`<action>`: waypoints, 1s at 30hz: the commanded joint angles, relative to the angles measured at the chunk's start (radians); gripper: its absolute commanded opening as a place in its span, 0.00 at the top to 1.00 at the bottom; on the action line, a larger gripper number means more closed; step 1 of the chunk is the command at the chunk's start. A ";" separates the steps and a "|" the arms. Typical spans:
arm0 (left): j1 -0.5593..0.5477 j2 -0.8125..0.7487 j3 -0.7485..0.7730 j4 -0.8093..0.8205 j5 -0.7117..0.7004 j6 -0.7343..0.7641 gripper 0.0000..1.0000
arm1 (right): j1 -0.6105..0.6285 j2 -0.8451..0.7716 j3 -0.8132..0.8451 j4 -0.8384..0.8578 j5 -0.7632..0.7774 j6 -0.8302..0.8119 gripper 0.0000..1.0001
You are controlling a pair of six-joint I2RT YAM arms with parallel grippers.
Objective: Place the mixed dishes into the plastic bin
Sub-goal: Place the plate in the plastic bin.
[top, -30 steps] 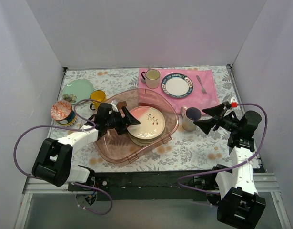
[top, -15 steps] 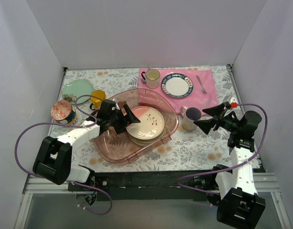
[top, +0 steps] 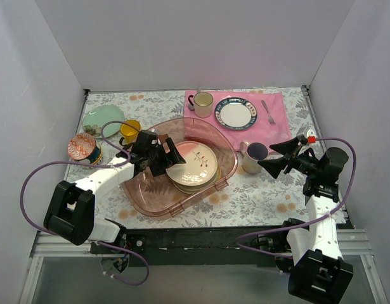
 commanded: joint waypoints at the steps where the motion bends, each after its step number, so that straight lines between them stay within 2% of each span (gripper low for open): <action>1: -0.008 -0.004 0.046 -0.086 -0.086 0.050 0.13 | -0.006 -0.018 0.008 0.017 -0.002 -0.012 0.01; 24: -0.022 -0.035 0.088 -0.155 -0.127 0.093 0.11 | -0.006 -0.021 0.009 0.014 -0.002 -0.015 0.01; 30: -0.022 -0.078 0.135 -0.198 -0.179 0.123 0.11 | -0.006 -0.018 0.009 0.014 -0.002 -0.017 0.01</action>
